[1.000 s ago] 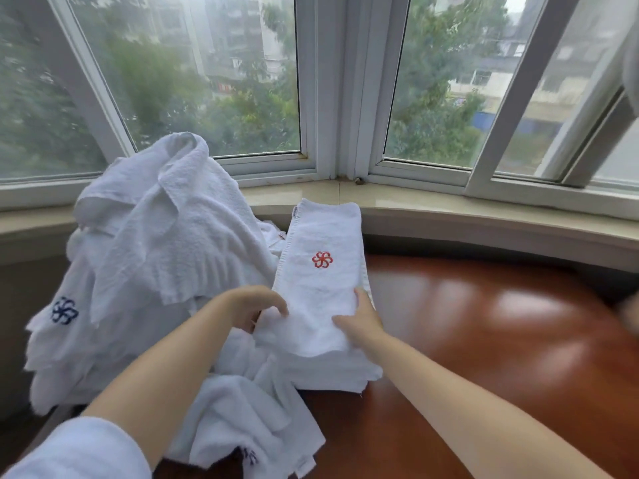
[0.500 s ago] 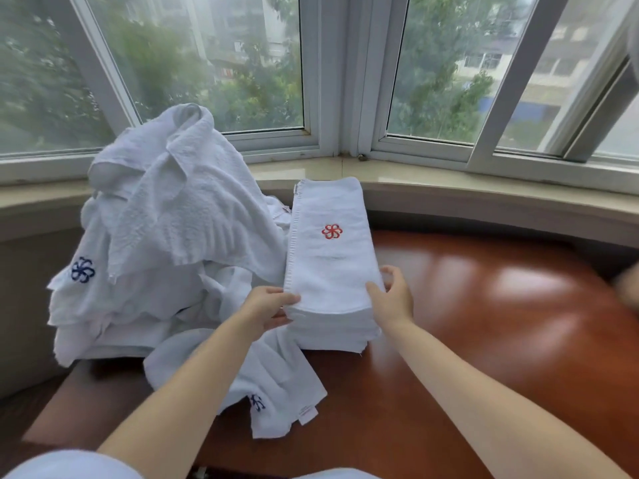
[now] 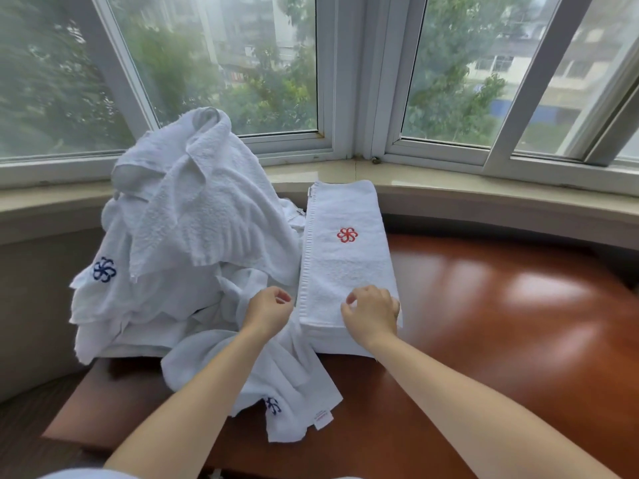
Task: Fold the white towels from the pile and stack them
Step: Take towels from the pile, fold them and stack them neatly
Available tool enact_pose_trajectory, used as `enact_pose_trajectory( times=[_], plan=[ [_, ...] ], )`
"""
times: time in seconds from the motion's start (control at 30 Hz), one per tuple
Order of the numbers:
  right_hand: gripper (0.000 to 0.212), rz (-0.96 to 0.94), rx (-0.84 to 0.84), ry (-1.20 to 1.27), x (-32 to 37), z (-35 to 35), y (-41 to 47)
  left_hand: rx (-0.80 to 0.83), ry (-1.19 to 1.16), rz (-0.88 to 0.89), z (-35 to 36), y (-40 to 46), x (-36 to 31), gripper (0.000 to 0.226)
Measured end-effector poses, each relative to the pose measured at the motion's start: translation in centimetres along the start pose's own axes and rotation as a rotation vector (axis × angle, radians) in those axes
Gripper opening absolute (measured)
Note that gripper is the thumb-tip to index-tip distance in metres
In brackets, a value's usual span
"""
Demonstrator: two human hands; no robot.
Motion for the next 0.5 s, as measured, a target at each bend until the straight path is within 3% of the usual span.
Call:
enact_pose_trajectory(
  times=[0.13,0.23,0.37,0.5],
  plan=[
    [0.021,-0.110,-0.017,0.142,2.8,-0.3,1.1,-0.159,0.101,0.020,-3.1,1.6,0.8,0.017],
    [0.020,-0.219,0.023,0.191,5.4,0.4,1.2,-0.221,0.306,0.024,-4.1,2.1,1.7,0.044],
    [0.018,-0.398,0.023,0.192,7.9,2.7,-0.8,0.065,0.461,-0.058,-2.0,1.6,5.0,0.105],
    [0.023,-0.731,0.098,-0.208,10.2,6.1,-4.5,0.162,0.385,-0.052,-1.2,1.2,8.0,0.112]
  ],
)
Point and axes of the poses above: each hand's wrist, its own y-axis towards the middle knuckle, its own z-axis out of the palm, x = y × z, the point moved 6 cm from there along y, towards the middle knuckle, and after that the axes turned 2 degrees about y, right-handed, at the moved point
